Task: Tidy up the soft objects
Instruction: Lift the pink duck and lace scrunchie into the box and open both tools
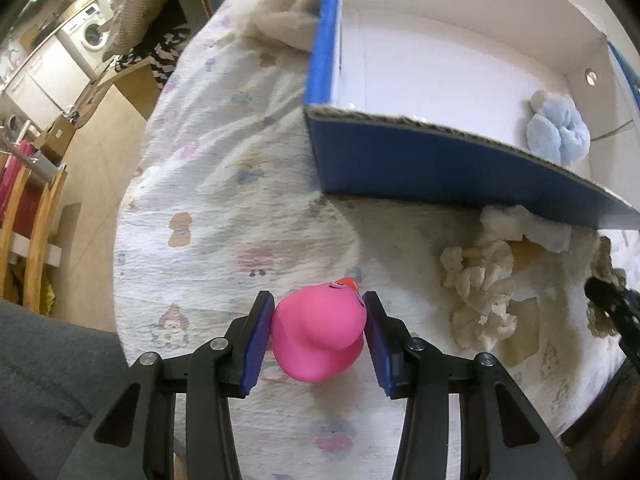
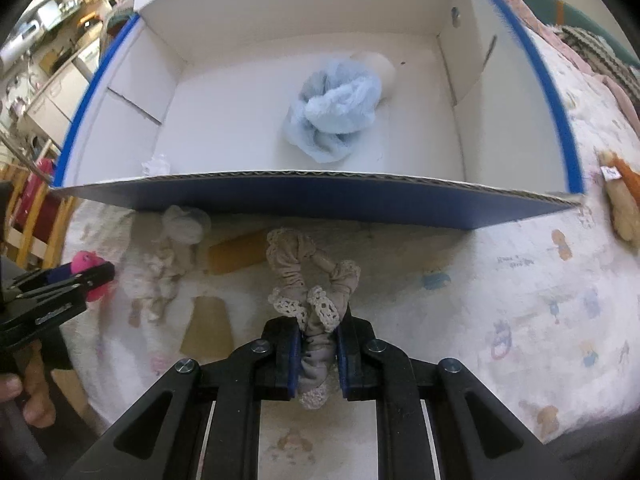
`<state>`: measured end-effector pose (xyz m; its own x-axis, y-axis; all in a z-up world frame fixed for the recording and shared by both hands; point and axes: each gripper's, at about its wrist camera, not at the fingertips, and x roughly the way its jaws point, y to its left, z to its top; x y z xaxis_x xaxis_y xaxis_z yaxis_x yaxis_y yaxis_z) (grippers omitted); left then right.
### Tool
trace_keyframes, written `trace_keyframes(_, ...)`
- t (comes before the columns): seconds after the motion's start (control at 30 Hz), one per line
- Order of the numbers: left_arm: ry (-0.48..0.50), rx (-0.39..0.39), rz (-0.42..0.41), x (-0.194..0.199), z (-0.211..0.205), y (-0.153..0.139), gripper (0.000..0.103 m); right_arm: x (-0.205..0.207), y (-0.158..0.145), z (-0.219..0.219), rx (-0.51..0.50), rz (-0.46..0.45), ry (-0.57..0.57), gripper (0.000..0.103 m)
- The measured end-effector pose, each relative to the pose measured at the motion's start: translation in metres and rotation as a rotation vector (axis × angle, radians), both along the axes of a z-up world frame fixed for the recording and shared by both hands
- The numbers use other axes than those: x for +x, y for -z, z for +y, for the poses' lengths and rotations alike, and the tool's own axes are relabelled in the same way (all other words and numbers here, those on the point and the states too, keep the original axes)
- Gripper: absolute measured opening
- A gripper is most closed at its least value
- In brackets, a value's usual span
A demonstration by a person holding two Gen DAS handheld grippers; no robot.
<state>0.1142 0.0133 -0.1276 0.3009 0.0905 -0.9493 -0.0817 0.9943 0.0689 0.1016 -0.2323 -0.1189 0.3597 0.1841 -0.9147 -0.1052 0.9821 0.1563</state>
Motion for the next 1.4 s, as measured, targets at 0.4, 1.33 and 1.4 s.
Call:
trace_keyframes(0.4,-0.034,0.012,-0.121,-0.016,0.000,-0.032,0.041,-0.033,-0.037,-0.009,0.080,-0.123,0.023,0.016)
trace_keyframes(1.33,-0.027,0.007,-0.363,0.016,-0.021,-0.124,0.041,-0.009,-0.115,-0.033,0.197,-0.427,0.035,0.017)
trace_keyframes(1.4,-0.023,0.015,-0.371,0.021,-0.025,-0.128,0.041,-0.003,-0.119,-0.032,0.198,-0.435,0.034,0.017)
